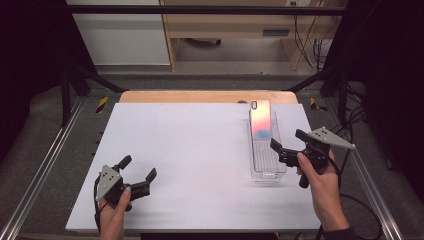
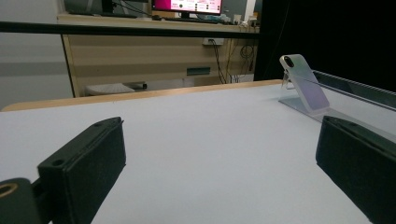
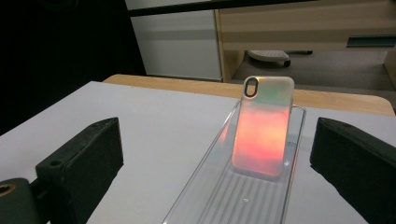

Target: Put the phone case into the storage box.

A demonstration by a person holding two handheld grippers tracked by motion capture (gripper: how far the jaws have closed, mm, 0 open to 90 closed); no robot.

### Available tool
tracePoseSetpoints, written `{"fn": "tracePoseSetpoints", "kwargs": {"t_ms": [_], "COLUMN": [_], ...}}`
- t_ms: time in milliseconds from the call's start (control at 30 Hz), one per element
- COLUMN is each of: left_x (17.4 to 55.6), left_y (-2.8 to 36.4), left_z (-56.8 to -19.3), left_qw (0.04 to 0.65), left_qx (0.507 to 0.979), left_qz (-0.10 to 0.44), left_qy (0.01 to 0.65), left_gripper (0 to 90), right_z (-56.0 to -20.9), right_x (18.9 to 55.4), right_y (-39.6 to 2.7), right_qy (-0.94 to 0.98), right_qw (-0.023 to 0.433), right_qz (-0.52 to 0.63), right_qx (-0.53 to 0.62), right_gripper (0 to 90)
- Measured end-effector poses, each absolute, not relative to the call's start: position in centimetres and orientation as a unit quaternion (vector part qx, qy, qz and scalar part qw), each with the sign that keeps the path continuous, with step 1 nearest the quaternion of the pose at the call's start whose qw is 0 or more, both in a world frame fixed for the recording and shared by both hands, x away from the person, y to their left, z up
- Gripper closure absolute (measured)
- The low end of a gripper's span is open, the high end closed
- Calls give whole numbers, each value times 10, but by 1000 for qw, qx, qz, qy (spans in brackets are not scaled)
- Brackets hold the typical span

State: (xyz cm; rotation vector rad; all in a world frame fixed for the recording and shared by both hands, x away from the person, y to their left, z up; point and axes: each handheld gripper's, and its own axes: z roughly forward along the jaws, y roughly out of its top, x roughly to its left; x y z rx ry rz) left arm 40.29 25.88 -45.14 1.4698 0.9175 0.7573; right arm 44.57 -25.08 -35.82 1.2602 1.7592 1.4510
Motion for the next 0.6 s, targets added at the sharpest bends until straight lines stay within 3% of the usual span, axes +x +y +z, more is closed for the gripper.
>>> {"fn": "tracePoseSetpoints", "kwargs": {"t_ms": [600], "left_x": [397], "left_y": [261], "left_z": [-448], "left_qw": [584], "left_qx": [630], "left_qz": [333], "left_qy": [389], "left_gripper": [6], "right_z": [-363], "right_x": [432], "right_y": [-276], "right_qy": [627], "right_qw": [299], "right_qz": [558], "right_qx": [454], "right_gripper": [31]}}
